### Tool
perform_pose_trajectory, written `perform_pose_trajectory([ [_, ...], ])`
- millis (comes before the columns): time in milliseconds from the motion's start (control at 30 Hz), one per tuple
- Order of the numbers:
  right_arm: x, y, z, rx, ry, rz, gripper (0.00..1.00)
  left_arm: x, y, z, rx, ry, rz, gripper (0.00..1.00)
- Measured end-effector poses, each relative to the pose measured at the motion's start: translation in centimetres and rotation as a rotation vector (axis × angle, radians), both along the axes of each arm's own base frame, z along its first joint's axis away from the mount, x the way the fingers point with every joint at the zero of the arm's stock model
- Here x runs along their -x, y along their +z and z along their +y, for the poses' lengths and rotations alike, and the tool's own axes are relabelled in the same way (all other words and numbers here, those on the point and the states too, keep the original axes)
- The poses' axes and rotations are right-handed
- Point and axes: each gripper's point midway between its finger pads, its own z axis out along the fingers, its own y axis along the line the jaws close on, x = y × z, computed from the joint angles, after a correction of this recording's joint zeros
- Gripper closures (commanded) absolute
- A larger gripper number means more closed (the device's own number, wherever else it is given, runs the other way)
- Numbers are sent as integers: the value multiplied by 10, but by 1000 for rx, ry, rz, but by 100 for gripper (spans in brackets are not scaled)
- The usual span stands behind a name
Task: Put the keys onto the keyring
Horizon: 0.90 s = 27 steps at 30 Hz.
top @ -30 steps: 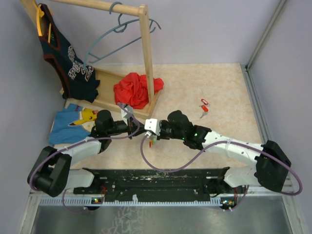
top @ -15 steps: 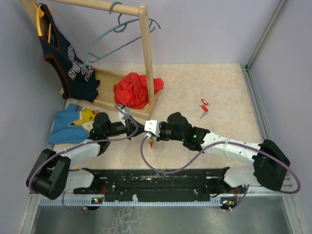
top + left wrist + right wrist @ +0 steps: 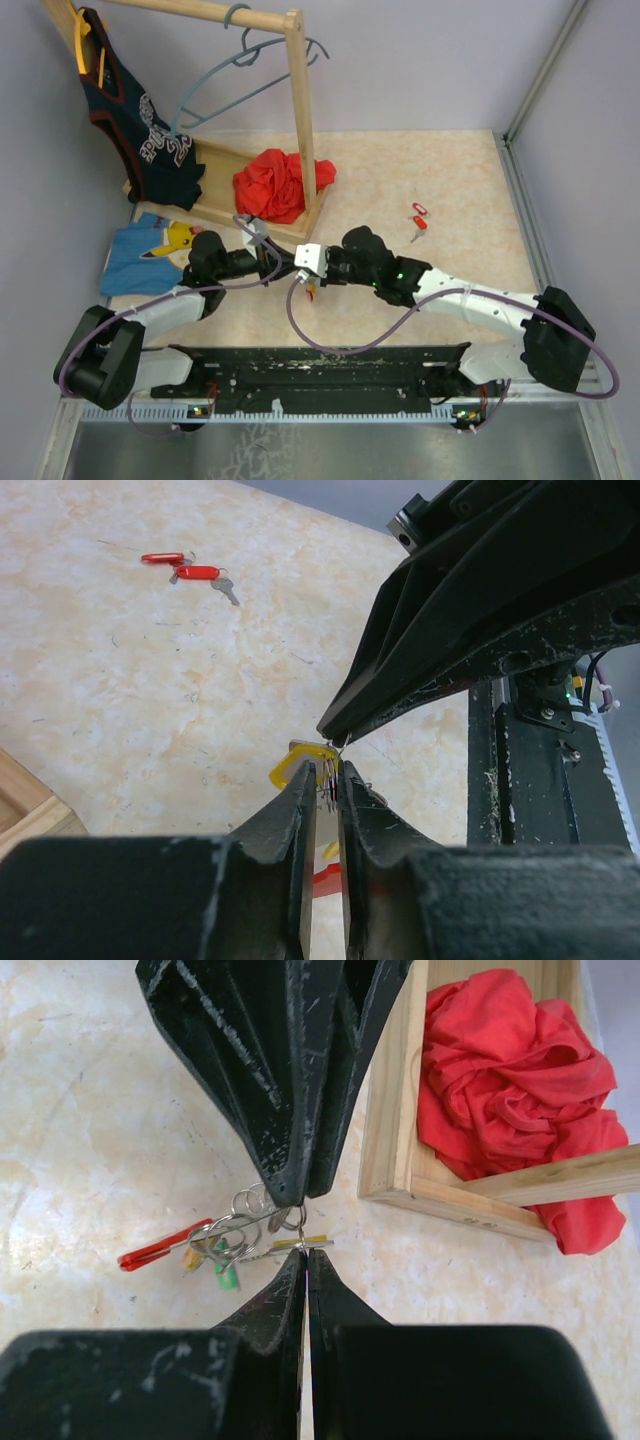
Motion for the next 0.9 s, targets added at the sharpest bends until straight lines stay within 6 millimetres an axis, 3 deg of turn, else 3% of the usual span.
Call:
perform_pose_trajectory([
  [367, -2, 8, -1, 35, 18, -33, 100, 5, -3, -1, -14, -39, -9, 73],
  [900, 1, 14, 1, 46, 45, -33, 100, 4, -9, -6, -24, -84, 29, 74],
])
